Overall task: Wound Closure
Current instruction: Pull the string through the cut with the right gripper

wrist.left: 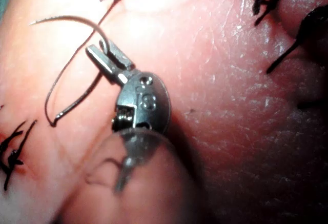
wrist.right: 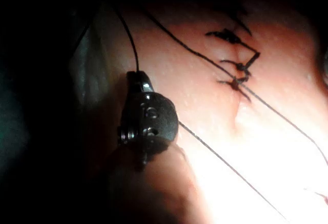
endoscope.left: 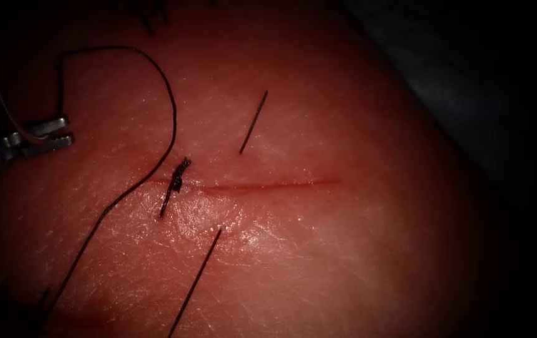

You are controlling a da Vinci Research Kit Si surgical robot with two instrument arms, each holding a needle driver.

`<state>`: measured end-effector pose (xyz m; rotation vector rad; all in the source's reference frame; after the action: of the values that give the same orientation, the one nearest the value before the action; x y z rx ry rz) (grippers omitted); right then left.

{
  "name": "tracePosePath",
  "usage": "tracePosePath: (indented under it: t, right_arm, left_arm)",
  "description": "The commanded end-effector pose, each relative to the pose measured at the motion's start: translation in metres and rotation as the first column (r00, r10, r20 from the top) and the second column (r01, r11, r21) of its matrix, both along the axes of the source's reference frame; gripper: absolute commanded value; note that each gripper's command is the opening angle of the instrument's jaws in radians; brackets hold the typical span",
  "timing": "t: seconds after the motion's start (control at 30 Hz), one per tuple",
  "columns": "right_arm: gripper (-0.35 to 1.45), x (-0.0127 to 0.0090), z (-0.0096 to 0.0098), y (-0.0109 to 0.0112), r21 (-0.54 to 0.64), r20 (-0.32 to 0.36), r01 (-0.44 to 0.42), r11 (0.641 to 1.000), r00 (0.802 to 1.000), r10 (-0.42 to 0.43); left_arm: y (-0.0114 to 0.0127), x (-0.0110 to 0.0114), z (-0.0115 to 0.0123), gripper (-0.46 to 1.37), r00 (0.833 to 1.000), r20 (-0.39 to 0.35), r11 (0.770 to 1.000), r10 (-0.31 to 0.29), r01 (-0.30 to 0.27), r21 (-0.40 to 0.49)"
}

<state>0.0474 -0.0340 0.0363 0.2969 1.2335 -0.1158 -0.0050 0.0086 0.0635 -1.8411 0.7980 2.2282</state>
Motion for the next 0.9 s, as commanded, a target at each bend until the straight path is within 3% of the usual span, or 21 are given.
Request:
tracePosePath:
  t: [0.03,0.33,0.73,0.83,0.9]
  right_arm:
    - [-0.35,0.0001,-0.0002,-0.0002,0.003,0.001,-0.001,1.0,1.0,0.001]
    - [-0.35,0.0008,-0.0015,-0.0015,0.005,-0.002,0.011,1.0,1.0,-0.011]
    - [-0.34,0.0009,-0.001,-0.0009,0.018,0.003,0.005,1.0,1.0,-0.005]
    - [-0.1,0.0009,-0.0008,-0.0008,0.024,0.006,0.002,1.0,1.0,-0.002]
    - [0.16,0.0008,-0.0006,-0.0007,0.029,0.01,0.002,1.0,1.0,-0.002]
  left_arm:
    - [0.0,0.0,0.0,-0.35,1.0,-0.003,1.0,0.009,-0.009,0.003]
    - [0.0001,-0.0001,0.0,-0.35,1.0,-0.001,1.0,0.01,-0.01,0.002]
    - [0.0001,-0.0002,0.0,-0.35,1.0,-0.001,1.0,0.01,-0.01,0.002]
    - [0.0001,-0.0001,0.0,-0.35,1.0,-0.001,1.0,0.01,-0.01,0.002]
    - [0.0,-0.0001,0.0,-0.35,1.0,-0.001,1.0,0.01,-0.01,0.002]
